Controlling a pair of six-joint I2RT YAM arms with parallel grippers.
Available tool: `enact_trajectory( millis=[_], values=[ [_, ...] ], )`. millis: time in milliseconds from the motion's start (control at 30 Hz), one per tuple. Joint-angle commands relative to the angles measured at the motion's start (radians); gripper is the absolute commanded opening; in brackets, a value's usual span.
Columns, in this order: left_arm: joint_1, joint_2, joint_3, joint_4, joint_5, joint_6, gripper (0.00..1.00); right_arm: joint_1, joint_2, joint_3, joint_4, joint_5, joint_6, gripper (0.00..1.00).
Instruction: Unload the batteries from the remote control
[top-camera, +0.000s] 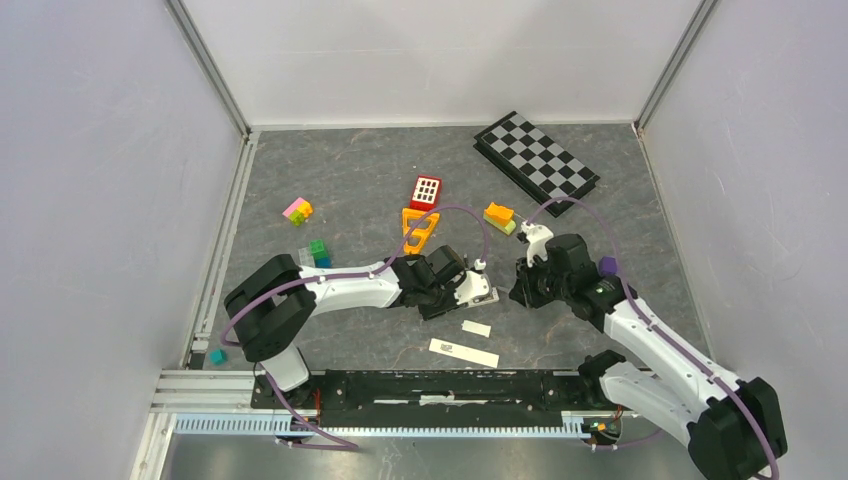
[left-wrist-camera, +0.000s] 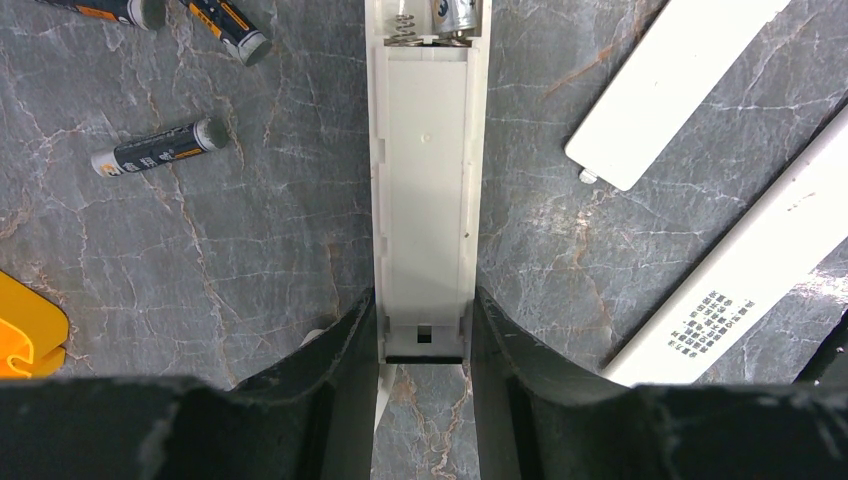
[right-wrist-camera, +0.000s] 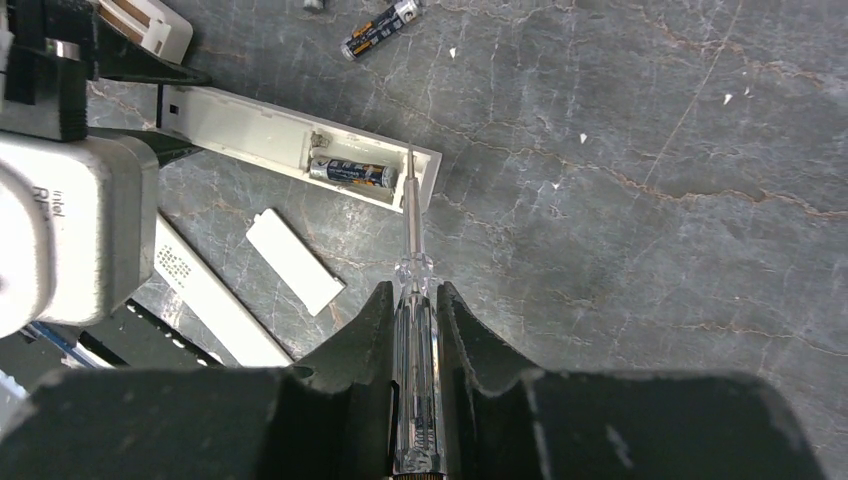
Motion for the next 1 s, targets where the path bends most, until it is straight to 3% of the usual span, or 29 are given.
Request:
enact_trajectory(
  millis=[0,167,967],
  values=[
    [-0.005,0.020,0.020,0.002,-0.007,0.022,0.03,0.004,-0.052,0.012,0.012,0.022,0.006,0.00],
    [-0.004,0.027,0.025,0.002,-0.003,0.024,0.03,0.007,-0.047,-0.015,0.003,-0.118,-0.017,0.00],
    [-0.007,0.023,0.025,-0.003,-0.004,0.018,0.03,0.007,0.037,0.002,-0.040,-0.060,-0.053,0.00]
  ],
)
